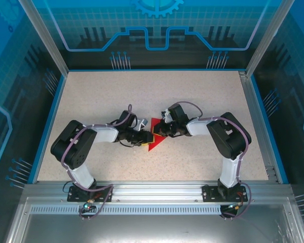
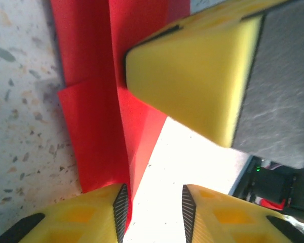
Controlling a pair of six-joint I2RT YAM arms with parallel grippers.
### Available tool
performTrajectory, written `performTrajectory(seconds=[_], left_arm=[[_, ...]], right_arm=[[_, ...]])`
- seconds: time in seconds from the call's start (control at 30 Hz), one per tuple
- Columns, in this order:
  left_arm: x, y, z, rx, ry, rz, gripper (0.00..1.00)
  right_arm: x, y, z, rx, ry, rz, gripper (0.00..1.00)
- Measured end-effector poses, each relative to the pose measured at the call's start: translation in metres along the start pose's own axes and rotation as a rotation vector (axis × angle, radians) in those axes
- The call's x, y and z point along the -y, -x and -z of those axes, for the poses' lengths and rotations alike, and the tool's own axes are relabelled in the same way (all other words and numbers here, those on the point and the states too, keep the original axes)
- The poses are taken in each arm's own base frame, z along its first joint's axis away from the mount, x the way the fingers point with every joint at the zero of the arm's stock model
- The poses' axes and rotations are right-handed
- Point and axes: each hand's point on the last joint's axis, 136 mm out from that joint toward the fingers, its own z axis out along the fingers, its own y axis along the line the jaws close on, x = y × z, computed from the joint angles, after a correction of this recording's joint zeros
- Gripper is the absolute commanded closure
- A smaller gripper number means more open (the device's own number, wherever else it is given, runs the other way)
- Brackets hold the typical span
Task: Fold a paper plane with a square sheet of paper (pick it up from the middle)
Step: Fourth fold the wing at the center of the table.
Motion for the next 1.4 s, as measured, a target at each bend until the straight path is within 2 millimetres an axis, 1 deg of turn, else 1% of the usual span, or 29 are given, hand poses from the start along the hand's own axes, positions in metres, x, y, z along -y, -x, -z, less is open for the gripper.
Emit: performTrajectory(seconds=[0.1, 0.4, 0.63, 1.1, 1.4], left_arm=[[-0.008, -0.006, -0.004, -0.005, 0.061, -0.013, 0.62], [-0.009, -0.007, -0.007, 0.024, 0.158, -0.07, 0.64], [-0.012, 0.0, -0.004, 0.07, 0.21, -0.098, 0.64], [-0.011, 0.003, -0.007, 0.088, 0.269, -0.168, 0.61], [-0.014, 0.008, -0.002, 0.124, 0.319, -0.189, 0.6]], right_arm=[[0.0, 0.0, 0.0, 0.0, 0.0, 0.0, 0.92], [0.0, 0.0, 0.0, 0.0, 0.0, 0.0, 0.92], [0.0, 0.0, 0.0, 0.0, 0.0, 0.0, 0.92], [-0.002, 0.002, 0.0, 0.003, 0.004, 0.003, 0.92], [-0.007, 0.006, 0.0, 0.01, 0.013, 0.01, 0.92]])
